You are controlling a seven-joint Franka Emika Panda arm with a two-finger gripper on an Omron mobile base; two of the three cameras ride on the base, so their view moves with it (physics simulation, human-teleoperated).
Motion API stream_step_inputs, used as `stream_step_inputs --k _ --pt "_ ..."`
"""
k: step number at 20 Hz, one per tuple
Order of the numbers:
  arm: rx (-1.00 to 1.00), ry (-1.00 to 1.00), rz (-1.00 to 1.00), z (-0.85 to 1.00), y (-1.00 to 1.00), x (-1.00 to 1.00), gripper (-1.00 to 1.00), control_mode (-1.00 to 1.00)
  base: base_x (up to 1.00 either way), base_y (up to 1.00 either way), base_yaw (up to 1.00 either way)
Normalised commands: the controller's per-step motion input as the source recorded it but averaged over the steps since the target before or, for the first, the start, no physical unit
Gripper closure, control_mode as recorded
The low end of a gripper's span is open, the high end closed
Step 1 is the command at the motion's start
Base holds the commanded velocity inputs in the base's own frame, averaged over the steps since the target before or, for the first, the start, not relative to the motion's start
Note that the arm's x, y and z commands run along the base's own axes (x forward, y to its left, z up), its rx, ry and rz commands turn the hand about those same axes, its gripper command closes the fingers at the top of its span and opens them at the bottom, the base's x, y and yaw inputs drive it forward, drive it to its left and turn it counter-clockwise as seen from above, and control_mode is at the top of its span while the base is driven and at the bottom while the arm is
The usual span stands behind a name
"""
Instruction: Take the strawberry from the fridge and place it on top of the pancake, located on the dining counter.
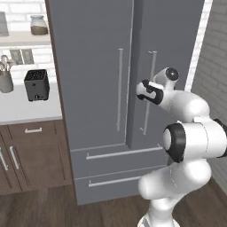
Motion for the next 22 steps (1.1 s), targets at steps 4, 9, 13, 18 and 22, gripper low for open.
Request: stream_step_inputs --k 4,9,13,18,22 --pt "0.01 0.10 0.03 0.00 -0.52 -0.89 1.00 -1.00 0.00 0.00 0.00" --pt "0.05 0.08 0.06 0.00 -0.75 -0.85 1.00 -1.00 0.00 0.00 0.00" --pt "0.08 0.10 0.10 0.00 -0.96 -0.50 1.00 -1.00 0.00 0.00 0.00" --pt "0.10 0.08 0.16 -0.02 -0.92 -0.30 1.00 -1.00 0.00 0.00 0.00" --pt "0.10 0.01 0.08 -0.01 -0.82 -0.16 1.00 -1.00 0.00 0.00 0.00"
